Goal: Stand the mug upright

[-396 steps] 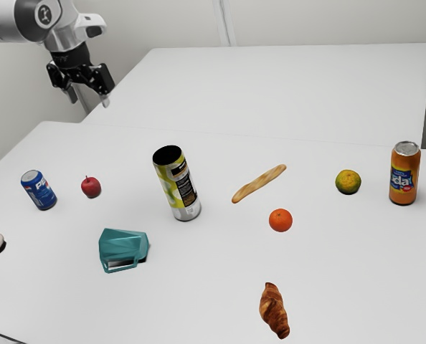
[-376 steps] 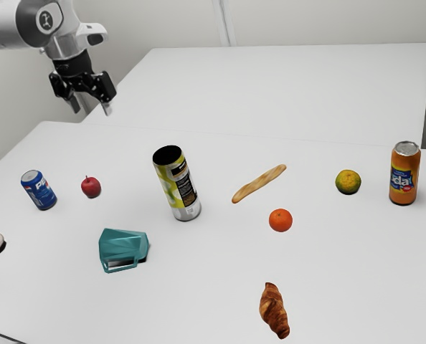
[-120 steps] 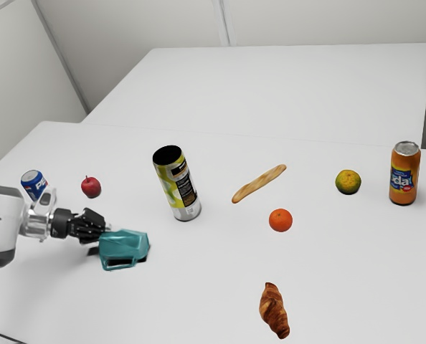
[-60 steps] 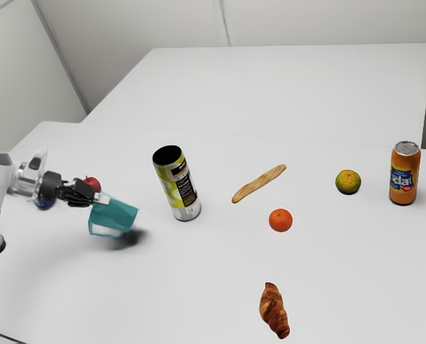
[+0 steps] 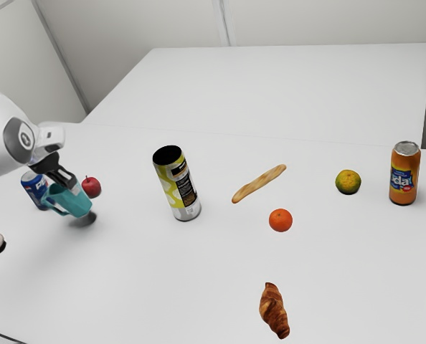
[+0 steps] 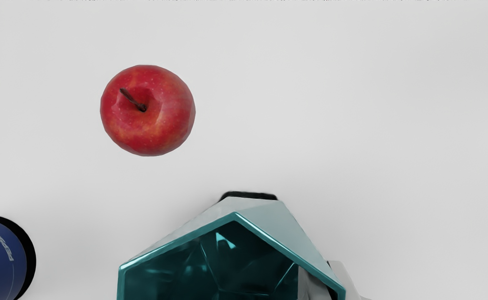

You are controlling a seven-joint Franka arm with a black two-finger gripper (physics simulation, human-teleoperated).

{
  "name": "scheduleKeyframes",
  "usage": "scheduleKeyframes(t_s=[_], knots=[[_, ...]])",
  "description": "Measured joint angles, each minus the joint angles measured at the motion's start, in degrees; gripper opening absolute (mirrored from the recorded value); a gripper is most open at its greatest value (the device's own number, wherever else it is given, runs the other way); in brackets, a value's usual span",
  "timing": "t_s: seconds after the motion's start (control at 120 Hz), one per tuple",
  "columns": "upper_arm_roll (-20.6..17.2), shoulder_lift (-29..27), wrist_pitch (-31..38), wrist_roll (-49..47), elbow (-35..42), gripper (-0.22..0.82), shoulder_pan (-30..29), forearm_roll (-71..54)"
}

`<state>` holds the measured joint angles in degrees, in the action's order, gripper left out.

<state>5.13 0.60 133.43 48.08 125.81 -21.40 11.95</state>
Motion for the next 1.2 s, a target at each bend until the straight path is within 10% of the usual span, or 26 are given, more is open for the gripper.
scheduleKeyframes(t_s=[0.642, 0.933, 1.2], knots=[[-3.5, -6.03, -2.24, -17.69, 9.66, -0.18, 21.26, -7.85], [-4.03, -6.9, -3.0, -23.95, 11.48, -0.18, 21.14, -8.14], [-3.98, -7.63, -3.72, -26.72, 10.78, 0.35, 21.0, -7.78]])
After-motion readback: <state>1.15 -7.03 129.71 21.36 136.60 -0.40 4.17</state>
